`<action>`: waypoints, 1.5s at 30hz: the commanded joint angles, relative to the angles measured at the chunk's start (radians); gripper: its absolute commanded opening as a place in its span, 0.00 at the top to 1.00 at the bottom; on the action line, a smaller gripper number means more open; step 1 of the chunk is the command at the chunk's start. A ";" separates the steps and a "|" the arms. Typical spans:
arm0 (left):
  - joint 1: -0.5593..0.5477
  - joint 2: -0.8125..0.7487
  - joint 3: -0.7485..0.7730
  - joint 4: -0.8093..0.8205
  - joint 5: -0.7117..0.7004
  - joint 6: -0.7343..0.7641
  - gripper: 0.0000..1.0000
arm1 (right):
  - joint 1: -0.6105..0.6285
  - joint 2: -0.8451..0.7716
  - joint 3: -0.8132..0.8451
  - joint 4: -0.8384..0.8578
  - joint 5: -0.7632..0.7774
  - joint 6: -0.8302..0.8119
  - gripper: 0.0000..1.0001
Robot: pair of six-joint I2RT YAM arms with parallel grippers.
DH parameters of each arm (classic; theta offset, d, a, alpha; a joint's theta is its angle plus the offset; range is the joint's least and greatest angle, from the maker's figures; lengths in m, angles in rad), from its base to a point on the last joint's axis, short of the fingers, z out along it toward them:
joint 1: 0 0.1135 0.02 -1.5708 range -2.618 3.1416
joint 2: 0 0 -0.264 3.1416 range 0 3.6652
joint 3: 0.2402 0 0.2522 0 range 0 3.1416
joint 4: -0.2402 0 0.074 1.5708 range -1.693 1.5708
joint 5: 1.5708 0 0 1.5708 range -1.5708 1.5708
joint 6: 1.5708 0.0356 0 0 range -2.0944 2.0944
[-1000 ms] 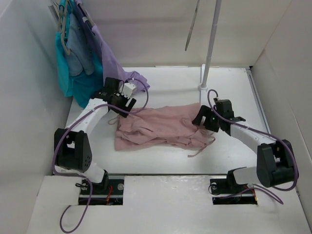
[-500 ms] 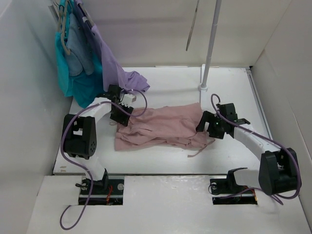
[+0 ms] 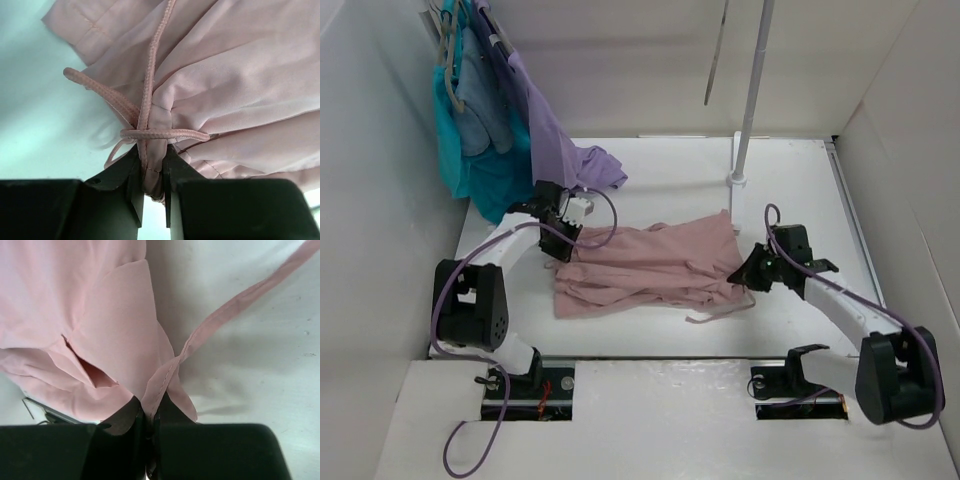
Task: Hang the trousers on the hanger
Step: Fold the trousers at the center of the board, then pick up the hanger from the clothesline.
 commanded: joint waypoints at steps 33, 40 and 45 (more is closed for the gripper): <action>-0.065 -0.318 -0.163 0.099 -0.156 0.074 0.19 | 0.216 0.301 0.419 -0.049 0.358 -0.085 1.00; -0.056 -0.450 -0.232 0.134 -0.088 0.046 0.18 | 0.251 0.083 0.743 -0.244 0.626 -0.236 0.42; -0.056 -0.482 -0.262 0.152 -0.079 0.037 0.18 | 0.227 0.127 1.207 -0.309 0.604 -0.365 0.19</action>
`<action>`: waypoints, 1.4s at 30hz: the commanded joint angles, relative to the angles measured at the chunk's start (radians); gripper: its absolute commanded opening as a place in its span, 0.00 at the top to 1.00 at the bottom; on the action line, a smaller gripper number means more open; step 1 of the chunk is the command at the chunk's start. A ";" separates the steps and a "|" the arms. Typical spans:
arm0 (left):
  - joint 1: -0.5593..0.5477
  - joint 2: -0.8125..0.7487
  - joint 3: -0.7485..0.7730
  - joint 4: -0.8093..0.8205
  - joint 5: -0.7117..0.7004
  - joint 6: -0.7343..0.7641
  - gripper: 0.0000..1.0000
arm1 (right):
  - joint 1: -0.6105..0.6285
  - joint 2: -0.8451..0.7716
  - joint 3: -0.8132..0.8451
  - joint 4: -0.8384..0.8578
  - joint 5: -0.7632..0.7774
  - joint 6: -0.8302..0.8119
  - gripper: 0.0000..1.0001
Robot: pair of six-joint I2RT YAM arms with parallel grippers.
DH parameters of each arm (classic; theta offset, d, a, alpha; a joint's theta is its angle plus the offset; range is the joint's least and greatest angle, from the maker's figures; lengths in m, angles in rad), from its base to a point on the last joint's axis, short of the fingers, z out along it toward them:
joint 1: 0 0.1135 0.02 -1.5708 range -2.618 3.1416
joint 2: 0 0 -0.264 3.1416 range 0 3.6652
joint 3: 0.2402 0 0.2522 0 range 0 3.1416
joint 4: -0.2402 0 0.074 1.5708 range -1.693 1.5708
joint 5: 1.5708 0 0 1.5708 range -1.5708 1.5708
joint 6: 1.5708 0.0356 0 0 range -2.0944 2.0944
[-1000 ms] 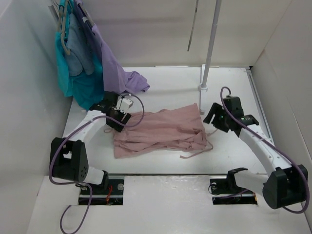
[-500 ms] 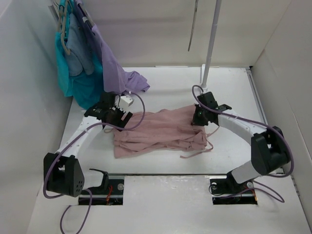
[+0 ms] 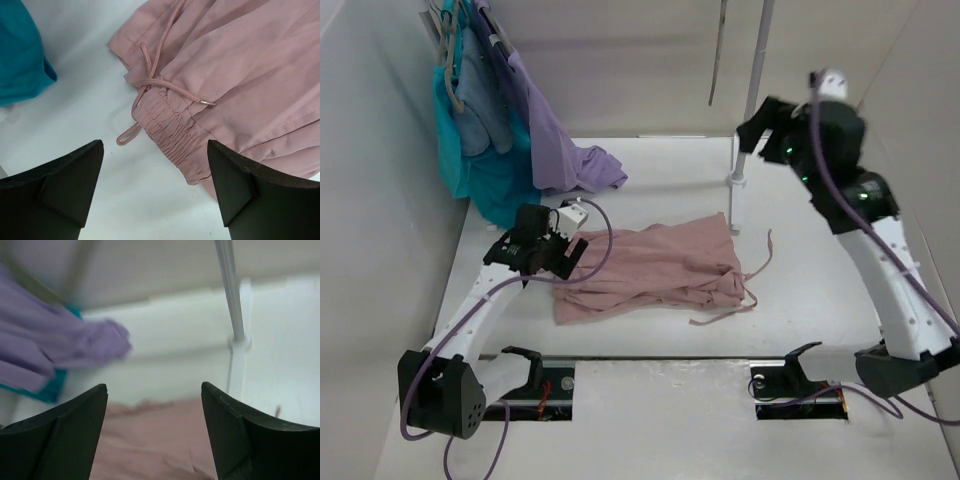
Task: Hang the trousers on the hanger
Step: Pick up the hanger from the clothesline.
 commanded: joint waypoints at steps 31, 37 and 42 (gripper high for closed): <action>0.015 -0.025 -0.048 0.034 0.006 -0.033 0.18 | -0.187 0.621 0.711 0.475 -0.572 0.250 0.56; 0.015 -0.035 -0.048 0.043 0.006 -0.033 0.18 | -0.187 0.642 0.720 0.485 -0.594 0.275 0.91; 0.015 -0.035 -0.057 0.043 -0.003 -0.033 0.17 | -0.187 0.630 0.730 0.485 -0.565 0.275 1.00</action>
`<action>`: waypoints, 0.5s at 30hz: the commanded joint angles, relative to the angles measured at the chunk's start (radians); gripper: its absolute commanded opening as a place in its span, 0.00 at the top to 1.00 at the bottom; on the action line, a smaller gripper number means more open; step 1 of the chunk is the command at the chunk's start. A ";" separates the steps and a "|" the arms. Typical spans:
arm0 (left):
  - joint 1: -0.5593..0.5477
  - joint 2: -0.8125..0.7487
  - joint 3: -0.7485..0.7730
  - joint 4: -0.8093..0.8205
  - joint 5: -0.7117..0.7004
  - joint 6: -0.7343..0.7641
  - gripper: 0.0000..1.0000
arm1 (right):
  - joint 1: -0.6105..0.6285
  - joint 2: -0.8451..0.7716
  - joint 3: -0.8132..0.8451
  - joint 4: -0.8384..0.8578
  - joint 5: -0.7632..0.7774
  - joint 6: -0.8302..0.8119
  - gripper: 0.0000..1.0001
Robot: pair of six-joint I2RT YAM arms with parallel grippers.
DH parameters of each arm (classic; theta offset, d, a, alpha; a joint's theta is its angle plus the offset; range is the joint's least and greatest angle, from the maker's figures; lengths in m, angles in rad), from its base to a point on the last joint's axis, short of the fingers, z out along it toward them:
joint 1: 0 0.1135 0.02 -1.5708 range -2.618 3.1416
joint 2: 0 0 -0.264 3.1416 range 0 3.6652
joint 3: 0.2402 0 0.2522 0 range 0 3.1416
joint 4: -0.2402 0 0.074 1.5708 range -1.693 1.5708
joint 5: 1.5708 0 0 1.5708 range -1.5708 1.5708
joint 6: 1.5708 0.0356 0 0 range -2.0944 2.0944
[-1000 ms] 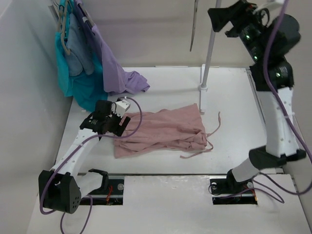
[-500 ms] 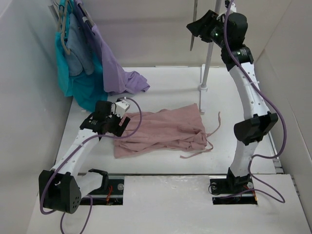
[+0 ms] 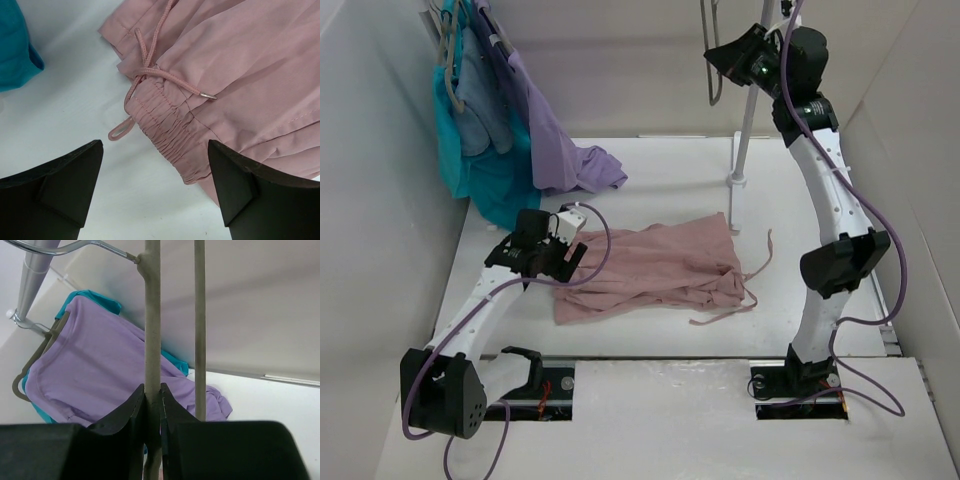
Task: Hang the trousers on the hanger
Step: Pick up the hanger from the clothesline.
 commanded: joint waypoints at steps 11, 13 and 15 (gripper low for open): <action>0.003 -0.019 0.023 0.030 -0.040 0.007 0.17 | 0.168 -0.202 -0.114 -0.025 0.351 -0.240 1.00; 0.003 -0.040 0.048 0.030 -0.040 0.016 0.17 | 0.196 -0.240 -0.236 -0.006 0.394 -0.254 1.00; 0.003 -0.050 0.074 0.040 -0.040 0.030 0.17 | 0.205 -0.289 -0.304 0.007 0.416 -0.265 1.00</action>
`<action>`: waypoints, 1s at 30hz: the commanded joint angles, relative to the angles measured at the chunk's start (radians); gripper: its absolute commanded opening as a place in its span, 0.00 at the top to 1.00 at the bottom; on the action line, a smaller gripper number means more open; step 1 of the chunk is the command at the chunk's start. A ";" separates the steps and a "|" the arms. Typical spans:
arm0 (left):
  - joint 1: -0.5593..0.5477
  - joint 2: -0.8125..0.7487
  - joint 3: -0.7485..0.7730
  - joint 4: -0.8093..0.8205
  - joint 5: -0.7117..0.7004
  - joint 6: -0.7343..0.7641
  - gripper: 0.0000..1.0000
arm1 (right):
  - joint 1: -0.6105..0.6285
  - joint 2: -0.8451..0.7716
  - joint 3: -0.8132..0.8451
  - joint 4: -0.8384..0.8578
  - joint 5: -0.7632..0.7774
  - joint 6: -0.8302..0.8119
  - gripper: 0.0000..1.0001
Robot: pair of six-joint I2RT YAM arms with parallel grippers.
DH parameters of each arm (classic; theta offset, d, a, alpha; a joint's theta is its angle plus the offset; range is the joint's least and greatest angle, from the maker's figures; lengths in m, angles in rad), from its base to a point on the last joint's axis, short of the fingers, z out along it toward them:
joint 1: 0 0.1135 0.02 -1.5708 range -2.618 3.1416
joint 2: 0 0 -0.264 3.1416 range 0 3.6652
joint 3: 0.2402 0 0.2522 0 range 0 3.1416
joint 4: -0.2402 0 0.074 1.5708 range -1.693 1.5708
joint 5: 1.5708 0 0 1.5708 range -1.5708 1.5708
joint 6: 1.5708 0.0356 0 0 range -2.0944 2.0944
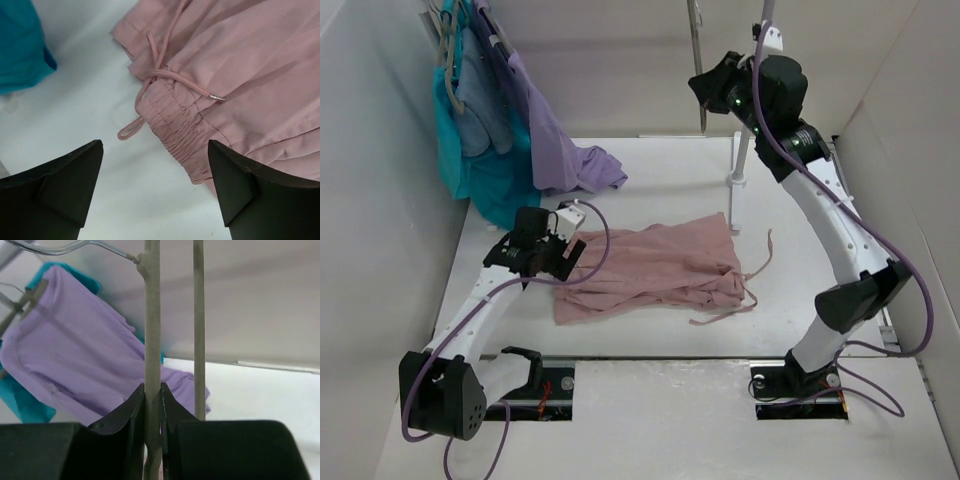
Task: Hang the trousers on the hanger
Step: Pick up the hanger from the clothesline.
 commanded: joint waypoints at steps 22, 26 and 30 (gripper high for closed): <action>-0.299 0.257 0.587 -0.180 0.382 -0.091 0.19 | 0.417 -0.724 -1.325 -0.123 0.459 0.448 1.00; -0.335 0.380 0.755 -0.131 0.511 -0.227 0.08 | 0.460 -0.704 -1.469 -0.072 0.473 0.537 1.00; -0.381 0.538 0.883 -0.127 0.681 -0.330 0.08 | 0.471 -0.641 -1.518 0.022 0.450 0.571 1.00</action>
